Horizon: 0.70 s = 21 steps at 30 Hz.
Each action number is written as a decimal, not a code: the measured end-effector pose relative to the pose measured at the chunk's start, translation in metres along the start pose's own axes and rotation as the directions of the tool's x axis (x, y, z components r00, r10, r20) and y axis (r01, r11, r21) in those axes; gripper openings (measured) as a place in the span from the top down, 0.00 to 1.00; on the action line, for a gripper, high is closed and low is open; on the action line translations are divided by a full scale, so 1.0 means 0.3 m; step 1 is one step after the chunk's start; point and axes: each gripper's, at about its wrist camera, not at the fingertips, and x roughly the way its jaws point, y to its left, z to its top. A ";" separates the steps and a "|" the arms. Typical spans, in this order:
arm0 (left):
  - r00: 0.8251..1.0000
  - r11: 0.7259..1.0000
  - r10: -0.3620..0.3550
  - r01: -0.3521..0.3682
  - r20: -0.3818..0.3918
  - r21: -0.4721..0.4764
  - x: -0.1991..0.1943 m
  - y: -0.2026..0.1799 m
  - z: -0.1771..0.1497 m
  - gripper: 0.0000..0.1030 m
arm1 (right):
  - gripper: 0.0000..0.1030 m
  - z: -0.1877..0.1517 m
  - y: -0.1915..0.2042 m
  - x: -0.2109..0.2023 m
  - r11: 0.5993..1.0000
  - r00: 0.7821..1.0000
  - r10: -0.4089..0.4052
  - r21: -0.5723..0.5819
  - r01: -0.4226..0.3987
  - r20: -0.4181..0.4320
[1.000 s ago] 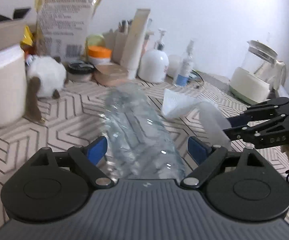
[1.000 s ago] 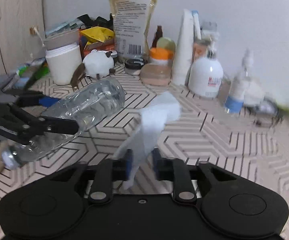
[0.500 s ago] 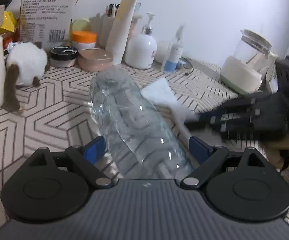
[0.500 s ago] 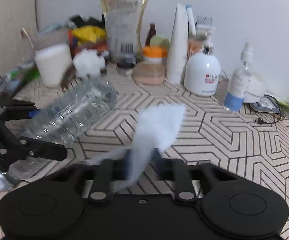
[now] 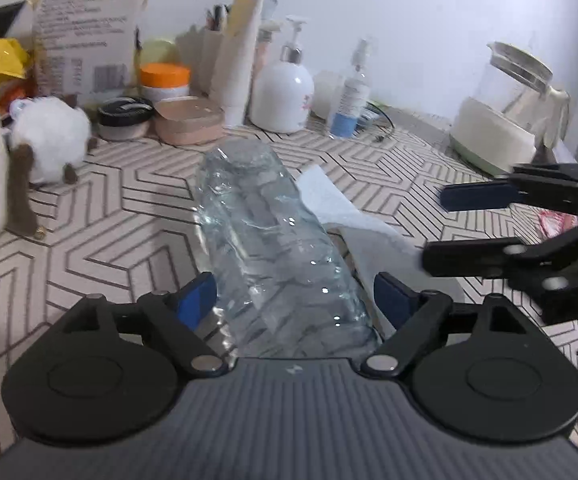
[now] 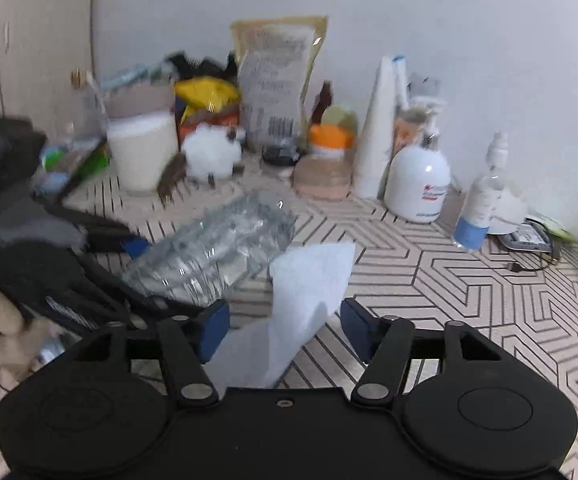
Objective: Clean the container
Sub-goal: 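Open the left tool and release the bottle onto the table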
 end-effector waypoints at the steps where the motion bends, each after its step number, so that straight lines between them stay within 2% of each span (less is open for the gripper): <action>1: 1.000 1.000 0.013 -0.013 0.011 0.007 -0.010 -0.003 -0.001 0.15 | 0.29 -0.001 0.002 -0.018 1.000 1.000 -0.008 0.013 0.007 0.014; 6: 0.998 0.998 0.057 -0.057 0.034 0.022 -0.053 -0.004 -0.009 0.10 | 0.24 -0.030 0.047 -0.094 0.995 0.995 -0.066 0.076 0.060 0.073; 10: 0.995 0.996 0.071 -0.074 0.063 0.045 -0.107 -0.008 -0.022 0.10 | 0.23 -0.077 0.067 -0.110 0.986 0.993 -0.062 0.159 0.046 0.097; 14: 0.985 0.990 0.123 -0.130 0.124 0.046 -0.176 -0.030 -0.039 0.10 | 0.23 -0.125 0.066 -0.136 0.958 0.990 -0.068 0.285 0.031 0.120; 17: 0.994 0.997 0.068 -0.070 0.083 0.025 -0.237 -0.057 -0.059 0.10 | 0.23 -0.142 0.087 -0.150 0.961 0.995 -0.051 0.276 0.026 0.085; 19: 0.993 0.998 0.057 -0.059 0.101 0.015 -0.296 -0.090 -0.082 0.10 | 0.23 -0.155 0.107 -0.164 0.963 0.995 -0.075 0.263 0.054 0.068; 21: 0.992 0.996 0.081 -0.084 0.099 0.024 -0.334 -0.123 -0.110 0.09 | 0.21 -0.169 0.127 -0.176 0.965 0.995 -0.082 0.255 0.067 0.050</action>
